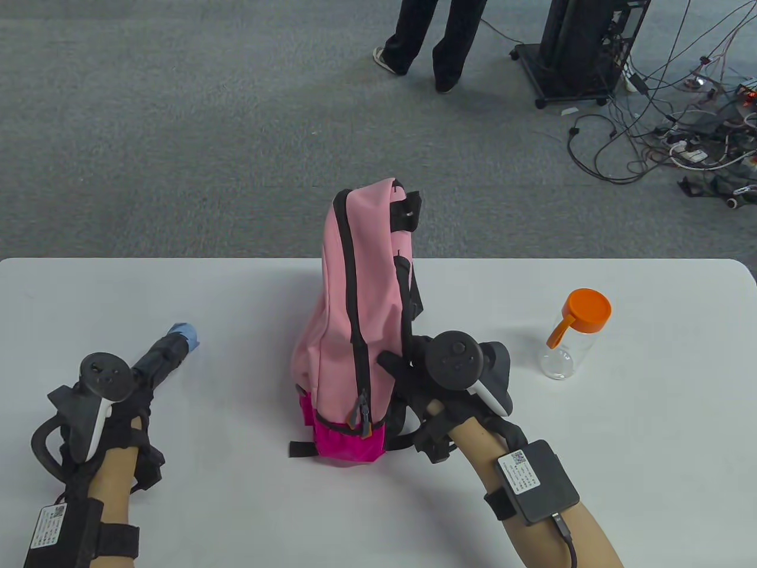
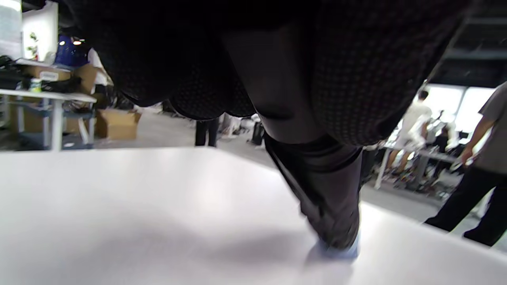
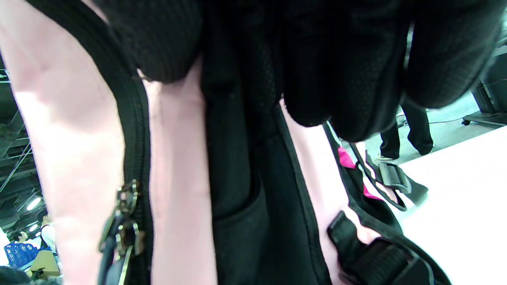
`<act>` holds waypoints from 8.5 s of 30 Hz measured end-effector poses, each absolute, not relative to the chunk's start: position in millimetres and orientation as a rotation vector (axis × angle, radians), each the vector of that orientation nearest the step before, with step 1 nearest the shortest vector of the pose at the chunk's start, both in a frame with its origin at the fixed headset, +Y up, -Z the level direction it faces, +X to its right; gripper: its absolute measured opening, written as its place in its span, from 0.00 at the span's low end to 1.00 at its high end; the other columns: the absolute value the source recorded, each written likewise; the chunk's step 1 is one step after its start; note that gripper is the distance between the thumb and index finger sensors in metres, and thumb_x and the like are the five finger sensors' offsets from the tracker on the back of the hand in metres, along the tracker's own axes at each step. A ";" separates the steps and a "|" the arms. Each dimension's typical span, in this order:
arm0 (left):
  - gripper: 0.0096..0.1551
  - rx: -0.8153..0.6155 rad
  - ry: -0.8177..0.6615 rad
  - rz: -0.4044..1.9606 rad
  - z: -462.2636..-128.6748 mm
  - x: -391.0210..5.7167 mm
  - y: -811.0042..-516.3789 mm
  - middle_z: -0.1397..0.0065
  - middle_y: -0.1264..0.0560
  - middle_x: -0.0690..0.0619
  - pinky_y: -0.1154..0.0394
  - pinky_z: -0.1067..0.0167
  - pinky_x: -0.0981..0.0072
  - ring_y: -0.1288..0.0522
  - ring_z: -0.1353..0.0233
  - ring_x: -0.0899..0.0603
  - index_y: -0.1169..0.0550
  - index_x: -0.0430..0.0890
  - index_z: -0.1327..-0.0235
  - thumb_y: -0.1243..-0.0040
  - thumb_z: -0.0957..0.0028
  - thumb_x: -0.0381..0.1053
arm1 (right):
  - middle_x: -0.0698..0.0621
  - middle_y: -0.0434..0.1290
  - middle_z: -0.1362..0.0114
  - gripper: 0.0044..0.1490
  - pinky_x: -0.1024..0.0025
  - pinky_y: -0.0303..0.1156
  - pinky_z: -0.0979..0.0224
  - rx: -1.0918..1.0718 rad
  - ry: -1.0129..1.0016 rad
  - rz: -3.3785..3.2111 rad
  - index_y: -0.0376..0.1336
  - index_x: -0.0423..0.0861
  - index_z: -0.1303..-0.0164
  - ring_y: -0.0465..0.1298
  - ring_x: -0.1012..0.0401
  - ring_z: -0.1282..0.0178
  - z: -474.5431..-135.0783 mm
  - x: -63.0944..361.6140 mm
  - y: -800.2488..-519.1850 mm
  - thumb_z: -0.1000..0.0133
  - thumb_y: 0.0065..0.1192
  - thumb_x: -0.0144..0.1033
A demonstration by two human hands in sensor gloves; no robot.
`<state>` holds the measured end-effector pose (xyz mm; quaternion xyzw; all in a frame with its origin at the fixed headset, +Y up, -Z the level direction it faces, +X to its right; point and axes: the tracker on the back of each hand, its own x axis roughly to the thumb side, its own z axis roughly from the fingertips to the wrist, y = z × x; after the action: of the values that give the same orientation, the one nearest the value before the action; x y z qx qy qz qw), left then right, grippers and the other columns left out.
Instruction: Pack school bag
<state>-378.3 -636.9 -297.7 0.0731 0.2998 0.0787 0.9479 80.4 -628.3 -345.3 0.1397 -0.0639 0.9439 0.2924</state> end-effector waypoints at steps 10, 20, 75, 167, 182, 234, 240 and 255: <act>0.51 0.293 0.339 0.156 -263.3 -315.3 -561.8 0.36 0.16 0.40 0.17 0.40 0.43 0.15 0.39 0.32 0.21 0.39 0.29 0.16 0.63 0.62 | 0.27 0.78 0.33 0.36 0.26 0.75 0.39 0.369 -0.154 2.534 0.73 0.29 0.44 0.83 0.32 0.41 -344.4 80.3 -627.6 0.43 0.64 0.49; 0.53 0.525 0.094 0.335 -213.4 -269.7 -491.2 0.37 0.15 0.40 0.15 0.42 0.46 0.14 0.41 0.33 0.23 0.37 0.28 0.17 0.63 0.64 | 0.27 0.78 0.32 0.36 0.26 0.75 0.39 0.362 -0.151 2.534 0.73 0.29 0.44 0.83 0.32 0.41 -342.4 82.0 -627.9 0.43 0.63 0.50; 0.51 0.524 -0.272 0.252 -264.1 -116.3 -477.0 0.31 0.15 0.40 0.11 0.46 0.52 0.12 0.46 0.38 0.24 0.37 0.24 0.24 0.59 0.60 | 0.50 0.86 0.68 0.30 0.36 0.83 0.45 0.881 -0.024 2.932 0.77 0.30 0.46 0.90 0.51 0.69 -276.9 -0.4 -680.1 0.46 0.71 0.42; 0.56 -0.073 -0.479 0.361 -262.1 -114.7 -665.5 0.20 0.29 0.30 0.21 0.32 0.36 0.23 0.26 0.25 0.43 0.33 0.18 0.38 0.47 0.65 | 0.39 0.86 0.45 0.35 0.40 0.83 0.49 0.271 -0.012 1.857 0.63 0.35 0.24 0.86 0.43 0.56 -400.1 184.4 -660.3 0.39 0.53 0.38; 0.65 -0.179 -0.520 0.455 -342.8 -126.0 -665.7 0.14 0.38 0.29 0.37 0.26 0.23 0.40 0.17 0.19 0.50 0.27 0.18 0.43 0.51 0.69 | 0.47 0.88 0.63 0.44 0.54 0.87 0.68 0.572 0.309 1.967 0.62 0.36 0.26 0.88 0.56 0.77 -385.1 141.2 -654.2 0.48 0.66 0.47; 0.30 0.247 -0.352 0.431 -348.1 -155.7 -633.6 0.52 0.05 0.44 0.14 0.44 0.42 0.07 0.53 0.39 0.09 0.38 0.51 0.27 0.52 0.61 | 0.46 0.88 0.59 0.28 0.39 0.84 0.49 0.548 -0.359 2.745 0.77 0.36 0.46 0.89 0.45 0.55 -335.5 125.7 -616.3 0.46 0.70 0.43; 0.30 0.213 -0.336 0.466 -351.1 -156.5 -635.5 0.51 0.06 0.44 0.14 0.44 0.42 0.07 0.52 0.40 0.10 0.39 0.50 0.27 0.53 0.60 | 0.33 0.74 0.26 0.31 0.26 0.72 0.33 0.490 -0.510 2.780 0.71 0.38 0.32 0.74 0.32 0.28 -330.9 157.2 -580.8 0.43 0.66 0.40; 0.30 0.202 -0.322 0.345 -346.7 -149.1 -624.8 0.49 0.06 0.44 0.15 0.42 0.41 0.07 0.51 0.39 0.10 0.39 0.48 0.27 0.54 0.59 | 0.18 0.34 0.16 0.60 0.15 0.47 0.29 -0.280 -0.169 3.067 0.37 0.38 0.13 0.39 0.19 0.21 -406.5 248.1 -586.3 0.42 0.61 0.54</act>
<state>-149.1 -624.8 -346.7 0.1000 -0.1593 0.1704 0.9673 248.1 -586.3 -406.5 -0.0906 -0.0547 0.9940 0.0288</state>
